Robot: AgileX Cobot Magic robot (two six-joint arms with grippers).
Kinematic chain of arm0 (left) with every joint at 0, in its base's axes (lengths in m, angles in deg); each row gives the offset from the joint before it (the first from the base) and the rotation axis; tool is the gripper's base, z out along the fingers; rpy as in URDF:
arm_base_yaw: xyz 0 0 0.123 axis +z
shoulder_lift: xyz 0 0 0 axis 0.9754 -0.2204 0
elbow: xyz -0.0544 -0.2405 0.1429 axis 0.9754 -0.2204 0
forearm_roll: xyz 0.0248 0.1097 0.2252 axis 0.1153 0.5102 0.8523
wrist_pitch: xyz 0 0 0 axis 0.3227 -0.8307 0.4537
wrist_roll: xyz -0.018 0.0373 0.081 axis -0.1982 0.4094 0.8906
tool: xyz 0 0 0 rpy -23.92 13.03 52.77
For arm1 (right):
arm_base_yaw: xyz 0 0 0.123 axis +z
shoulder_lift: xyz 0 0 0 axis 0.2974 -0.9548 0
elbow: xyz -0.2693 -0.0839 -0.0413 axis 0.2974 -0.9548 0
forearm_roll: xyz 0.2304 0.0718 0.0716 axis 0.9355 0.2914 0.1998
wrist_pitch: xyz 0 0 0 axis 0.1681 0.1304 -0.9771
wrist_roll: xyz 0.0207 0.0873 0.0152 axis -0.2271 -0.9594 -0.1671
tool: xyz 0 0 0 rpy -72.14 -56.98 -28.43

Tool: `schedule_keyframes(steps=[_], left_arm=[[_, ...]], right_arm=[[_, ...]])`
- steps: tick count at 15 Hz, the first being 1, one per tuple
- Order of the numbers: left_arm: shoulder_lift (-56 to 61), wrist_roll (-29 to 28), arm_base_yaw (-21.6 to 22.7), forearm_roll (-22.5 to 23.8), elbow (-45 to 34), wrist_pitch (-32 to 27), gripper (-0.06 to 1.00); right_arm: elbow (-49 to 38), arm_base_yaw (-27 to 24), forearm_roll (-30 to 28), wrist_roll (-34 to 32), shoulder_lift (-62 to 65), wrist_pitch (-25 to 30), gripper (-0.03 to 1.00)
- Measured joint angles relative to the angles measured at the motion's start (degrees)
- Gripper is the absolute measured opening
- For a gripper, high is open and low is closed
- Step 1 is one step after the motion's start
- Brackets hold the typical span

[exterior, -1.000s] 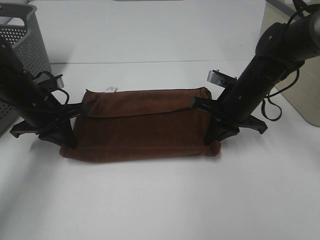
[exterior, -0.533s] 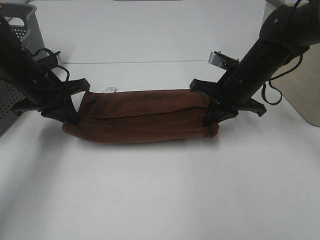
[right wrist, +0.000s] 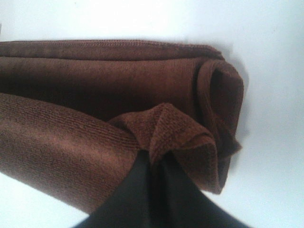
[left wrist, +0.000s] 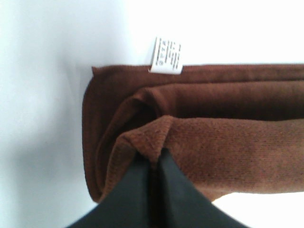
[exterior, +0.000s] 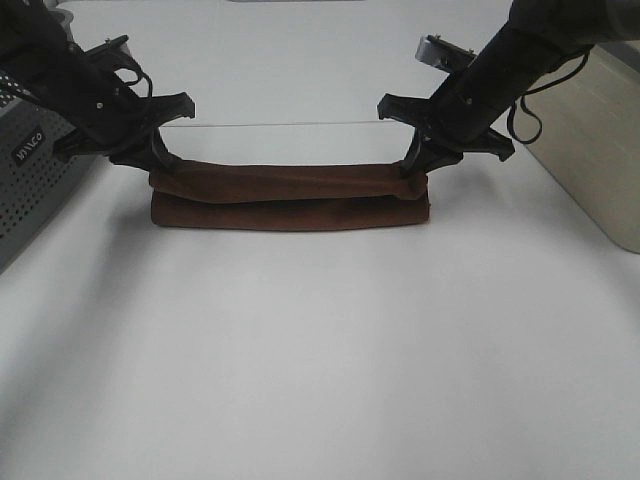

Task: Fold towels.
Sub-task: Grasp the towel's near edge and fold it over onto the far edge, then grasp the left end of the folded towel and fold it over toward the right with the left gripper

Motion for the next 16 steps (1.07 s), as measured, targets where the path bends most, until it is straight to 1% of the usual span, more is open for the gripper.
schedule_keyframes(steps=[3, 4, 5, 6, 7, 8, 9, 10, 11, 12, 13, 16], left_arm=[[-3.3, 0.0, 0.0, 0.0, 0.5, 5.6, 0.01], [-4.4, 0.0, 0.0, 0.0, 0.5, 6.4, 0.02], [-5.0, 0.0, 0.0, 0.0, 0.5, 7.3, 0.05], [-5.4, 0.0, 0.0, 0.0, 0.5, 7.4, 0.13], [-5.7, 0.0, 0.0, 0.1, 0.5, 7.4, 0.26], [-5.8, 0.0, 0.0, 0.1, 0.5, 7.4, 0.43], [-5.8, 0.0, 0.0, 0.1, 0.5, 7.0, 0.60], [-5.9, 0.0, 0.0, 0.1, 0.5, 6.9, 0.72], [-6.0, 0.0, 0.0, 0.1, 0.5, 6.7, 0.78], [-6.0, 0.0, 0.0, 0.1, 0.5, 6.5, 0.79], [-6.0, 0.0, 0.0, 0.1, 0.5, 6.5, 0.79], [-6.1, 0.0, 0.0, -1.6, 0.5, 6.4, 0.79]], right_arm=[[4.8, 0.0, -0.1, 0.0, -5.4, -1.1, 0.00], [5.5, 0.0, -0.1, 0.0, -6.9, -1.5, 0.00], [5.7, 0.0, 0.0, 0.0, -8.1, -1.5, 0.02], [5.8, 0.0, 0.0, 0.0, -8.8, -1.5, 0.08], [5.8, 0.0, 0.0, 0.0, -9.1, -1.5, 0.22], [5.8, 0.0, 0.0, -0.1, -9.1, -1.4, 0.41], [6.0, 0.0, 0.1, -0.1, -8.5, -1.4, 0.63], [6.0, 0.1, -0.1, -0.1, -7.7, -1.0, 0.79], [6.0, 0.1, -1.0, -0.1, -6.7, -0.6, 0.88], [6.0, 0.1, -1.7, -0.1, -5.8, -0.1, 0.93], [6.0, 0.0, -2.3, -0.1, -5.2, 0.2, 0.95], [6.0, 0.0, -2.5, -0.1, -5.2, 1.3, 0.96]])
